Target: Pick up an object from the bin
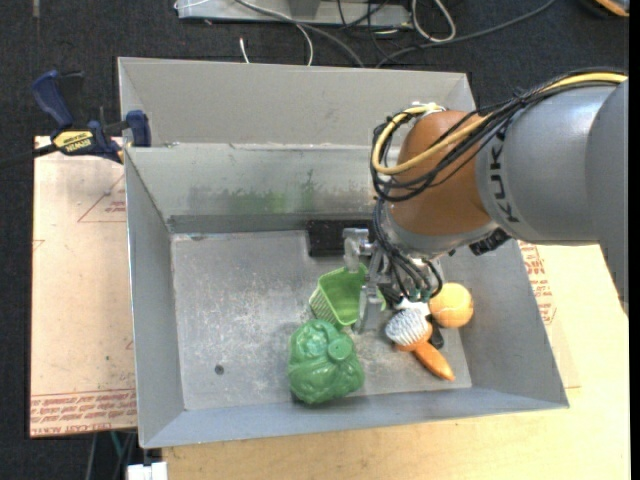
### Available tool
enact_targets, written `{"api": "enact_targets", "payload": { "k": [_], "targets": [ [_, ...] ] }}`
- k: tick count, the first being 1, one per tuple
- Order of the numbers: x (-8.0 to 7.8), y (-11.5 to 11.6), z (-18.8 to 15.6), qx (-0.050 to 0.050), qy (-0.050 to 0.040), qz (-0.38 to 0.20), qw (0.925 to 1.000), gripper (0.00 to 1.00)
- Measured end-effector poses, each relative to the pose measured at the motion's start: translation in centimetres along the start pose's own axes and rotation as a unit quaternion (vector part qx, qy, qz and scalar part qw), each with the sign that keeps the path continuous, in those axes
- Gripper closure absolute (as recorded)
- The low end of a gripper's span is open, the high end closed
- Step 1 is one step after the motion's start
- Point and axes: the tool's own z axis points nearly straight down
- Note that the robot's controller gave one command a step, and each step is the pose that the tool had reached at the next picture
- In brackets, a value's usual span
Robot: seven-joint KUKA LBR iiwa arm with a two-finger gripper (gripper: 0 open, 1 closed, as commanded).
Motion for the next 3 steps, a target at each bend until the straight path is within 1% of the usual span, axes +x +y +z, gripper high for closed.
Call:
{"api": "enact_targets", "payload": {
  "k": [1, 2, 3],
  "targets": [
    [-2.8, 3.1, 3.2, 0.001, 0.0055, 0.016, 0.9999, 1.00],
    [-2.8, 3.1, 3.2, 0.001, 0.0055, 0.016, 0.9999, 1.00],
    [-2.0, 3.0, -1.1, 0.001, 0.0059, -0.024, 0.9997, 1.00]
  ]
}}
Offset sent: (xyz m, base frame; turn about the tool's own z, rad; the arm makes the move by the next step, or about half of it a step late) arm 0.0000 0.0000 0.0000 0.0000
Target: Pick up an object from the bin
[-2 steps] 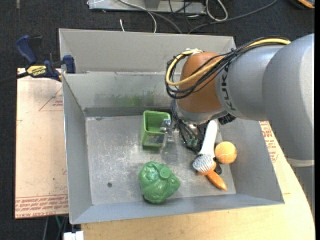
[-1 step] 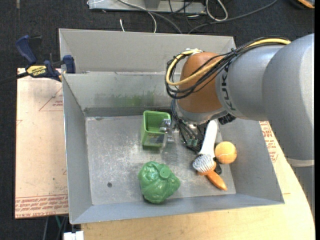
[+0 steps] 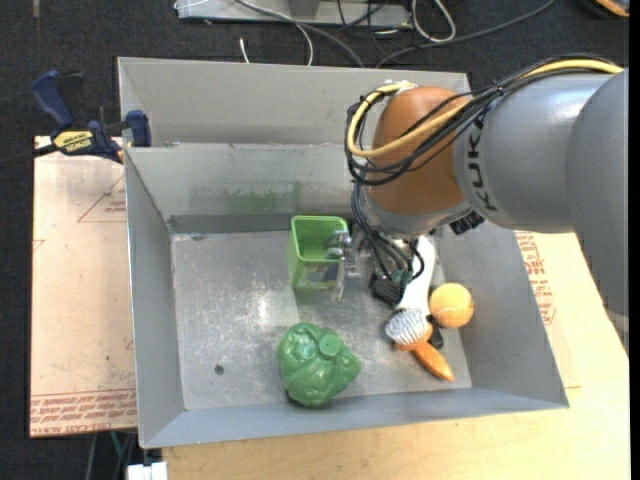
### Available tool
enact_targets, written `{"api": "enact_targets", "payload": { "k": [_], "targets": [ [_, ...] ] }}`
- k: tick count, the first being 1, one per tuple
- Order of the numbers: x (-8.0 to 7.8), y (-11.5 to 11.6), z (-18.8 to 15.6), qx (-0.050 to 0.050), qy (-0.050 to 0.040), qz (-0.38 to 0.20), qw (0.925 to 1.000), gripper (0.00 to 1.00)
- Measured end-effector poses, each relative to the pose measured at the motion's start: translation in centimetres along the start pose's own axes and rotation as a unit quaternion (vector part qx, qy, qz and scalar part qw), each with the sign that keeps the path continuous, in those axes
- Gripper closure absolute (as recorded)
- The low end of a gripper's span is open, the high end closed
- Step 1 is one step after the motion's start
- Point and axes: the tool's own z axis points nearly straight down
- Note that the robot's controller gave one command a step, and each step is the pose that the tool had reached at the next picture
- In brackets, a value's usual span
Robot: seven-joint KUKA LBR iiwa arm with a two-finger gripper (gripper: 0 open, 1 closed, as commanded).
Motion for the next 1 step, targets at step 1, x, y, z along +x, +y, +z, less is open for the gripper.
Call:
{"api": "enact_targets", "payload": {
  "k": [1],
  "targets": [
    [-0.34, -0.24, -7.60, 0.000, -0.0006, 0.005, 1.0000, 1.00]
  ]
}}
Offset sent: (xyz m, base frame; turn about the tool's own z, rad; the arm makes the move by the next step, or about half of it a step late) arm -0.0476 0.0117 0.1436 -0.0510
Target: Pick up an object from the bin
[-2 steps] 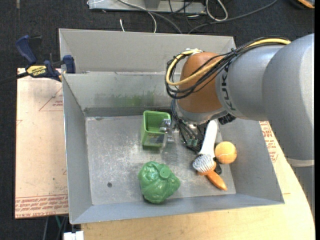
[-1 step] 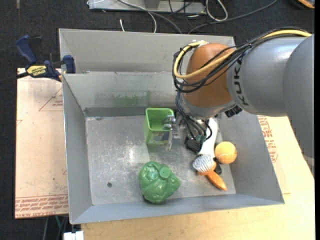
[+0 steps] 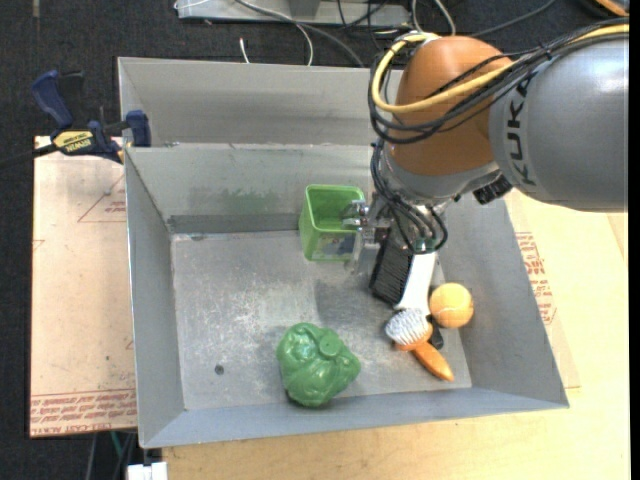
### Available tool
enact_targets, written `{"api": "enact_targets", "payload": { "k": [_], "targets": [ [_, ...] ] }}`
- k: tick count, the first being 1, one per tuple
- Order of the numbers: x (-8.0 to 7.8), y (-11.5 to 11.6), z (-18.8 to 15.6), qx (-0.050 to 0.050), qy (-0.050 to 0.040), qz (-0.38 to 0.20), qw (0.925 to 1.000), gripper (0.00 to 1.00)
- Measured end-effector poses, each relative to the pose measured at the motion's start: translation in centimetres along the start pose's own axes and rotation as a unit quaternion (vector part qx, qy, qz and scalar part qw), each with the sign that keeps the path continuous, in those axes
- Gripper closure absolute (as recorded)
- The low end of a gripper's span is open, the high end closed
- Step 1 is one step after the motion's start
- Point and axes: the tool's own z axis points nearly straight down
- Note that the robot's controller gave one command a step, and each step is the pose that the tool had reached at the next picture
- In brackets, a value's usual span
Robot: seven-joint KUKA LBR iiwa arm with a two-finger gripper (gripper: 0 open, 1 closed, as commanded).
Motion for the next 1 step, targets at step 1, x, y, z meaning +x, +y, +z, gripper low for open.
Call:
{"api": "enact_targets", "payload": {
  "k": [1],
  "targets": [
    [1.98, 0.54, -3.22, 0.001, 0.0008, -0.002, 1.0000, 1.00]
  ]
}}
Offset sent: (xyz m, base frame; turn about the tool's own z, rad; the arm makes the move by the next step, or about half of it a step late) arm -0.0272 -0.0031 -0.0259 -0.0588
